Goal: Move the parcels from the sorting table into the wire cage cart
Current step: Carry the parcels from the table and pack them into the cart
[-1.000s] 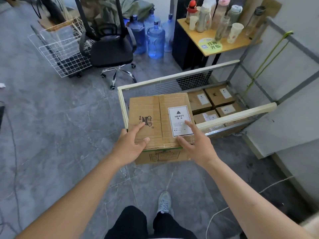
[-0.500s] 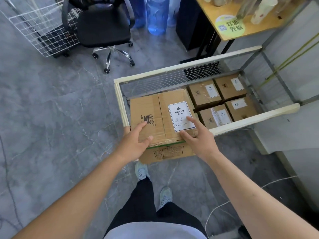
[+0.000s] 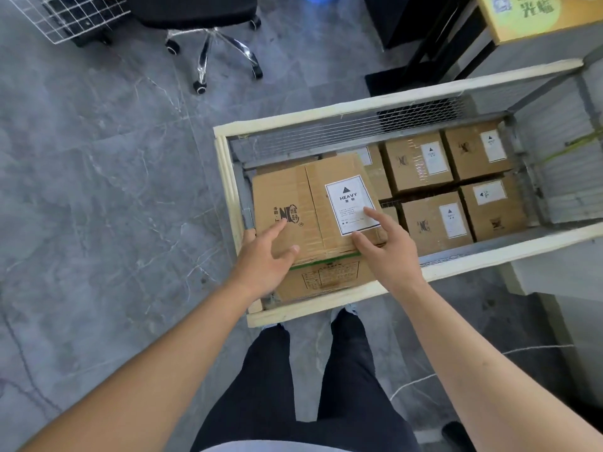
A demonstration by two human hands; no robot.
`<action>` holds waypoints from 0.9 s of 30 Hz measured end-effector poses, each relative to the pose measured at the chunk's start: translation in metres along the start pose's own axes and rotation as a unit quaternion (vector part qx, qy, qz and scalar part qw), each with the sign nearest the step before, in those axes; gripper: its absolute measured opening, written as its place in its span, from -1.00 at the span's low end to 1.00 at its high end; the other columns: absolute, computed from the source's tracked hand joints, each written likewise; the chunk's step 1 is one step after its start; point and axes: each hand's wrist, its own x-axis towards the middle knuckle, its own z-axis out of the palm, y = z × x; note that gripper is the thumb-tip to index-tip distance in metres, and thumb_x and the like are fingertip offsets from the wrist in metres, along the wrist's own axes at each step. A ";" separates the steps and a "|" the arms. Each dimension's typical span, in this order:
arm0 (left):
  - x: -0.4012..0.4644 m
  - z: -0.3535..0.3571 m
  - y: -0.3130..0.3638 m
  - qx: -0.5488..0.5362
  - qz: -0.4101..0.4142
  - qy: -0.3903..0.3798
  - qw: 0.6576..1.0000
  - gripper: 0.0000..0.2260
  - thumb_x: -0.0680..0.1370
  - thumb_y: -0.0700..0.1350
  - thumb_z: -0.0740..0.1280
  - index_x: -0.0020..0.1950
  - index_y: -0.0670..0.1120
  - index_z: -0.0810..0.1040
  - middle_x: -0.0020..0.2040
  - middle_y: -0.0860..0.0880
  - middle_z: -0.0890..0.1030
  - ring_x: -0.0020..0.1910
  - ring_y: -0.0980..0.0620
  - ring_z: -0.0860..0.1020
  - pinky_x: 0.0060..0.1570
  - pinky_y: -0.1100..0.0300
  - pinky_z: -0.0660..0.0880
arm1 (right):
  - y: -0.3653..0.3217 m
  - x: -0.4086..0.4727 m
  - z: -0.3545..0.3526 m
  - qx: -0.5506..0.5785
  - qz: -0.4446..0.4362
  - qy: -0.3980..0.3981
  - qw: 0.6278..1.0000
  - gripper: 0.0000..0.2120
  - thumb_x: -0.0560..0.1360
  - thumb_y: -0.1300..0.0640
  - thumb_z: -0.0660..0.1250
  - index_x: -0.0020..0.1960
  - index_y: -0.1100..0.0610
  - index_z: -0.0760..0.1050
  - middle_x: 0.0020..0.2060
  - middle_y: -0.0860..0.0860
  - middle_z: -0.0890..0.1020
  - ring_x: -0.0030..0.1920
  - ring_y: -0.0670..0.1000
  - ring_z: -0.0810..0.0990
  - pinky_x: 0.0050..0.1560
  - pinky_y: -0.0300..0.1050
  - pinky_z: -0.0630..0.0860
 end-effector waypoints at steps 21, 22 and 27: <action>0.170 0.089 -0.065 0.048 -0.149 -0.042 0.987 -0.39 0.61 0.22 0.33 0.62 0.27 0.19 0.66 -0.14 0.05 0.57 -0.30 0.25 0.49 -0.24 0.29 | 0.133 0.186 0.094 -0.091 0.051 -0.187 0.977 -0.55 0.60 -0.21 0.34 0.46 -0.20 0.39 -0.01 0.01 0.68 -0.06 0.00 0.65 0.05 0.04 0.62; 0.175 0.091 -0.068 0.055 -0.146 -0.045 0.987 -0.39 0.61 0.21 0.34 0.62 0.26 0.19 0.66 -0.15 0.04 0.54 -0.29 0.29 0.40 -0.15 0.39 | 0.136 0.190 0.097 -0.100 0.056 -0.196 0.974 -0.54 0.59 -0.21 0.35 0.46 -0.22 0.38 0.05 0.02 0.66 -0.08 -0.02 0.65 -0.05 -0.04 0.62; 0.190 0.102 -0.086 0.060 -0.157 -0.050 0.984 -0.27 0.55 0.12 0.48 0.63 0.19 0.20 0.54 -0.14 0.17 0.45 -0.28 0.38 0.45 -0.18 0.33 | 0.155 0.202 0.107 -0.134 0.052 -0.259 0.955 -0.31 0.52 -0.13 0.50 0.55 -0.26 0.25 0.30 0.00 0.46 -0.09 -0.16 0.54 -0.14 -0.26 0.52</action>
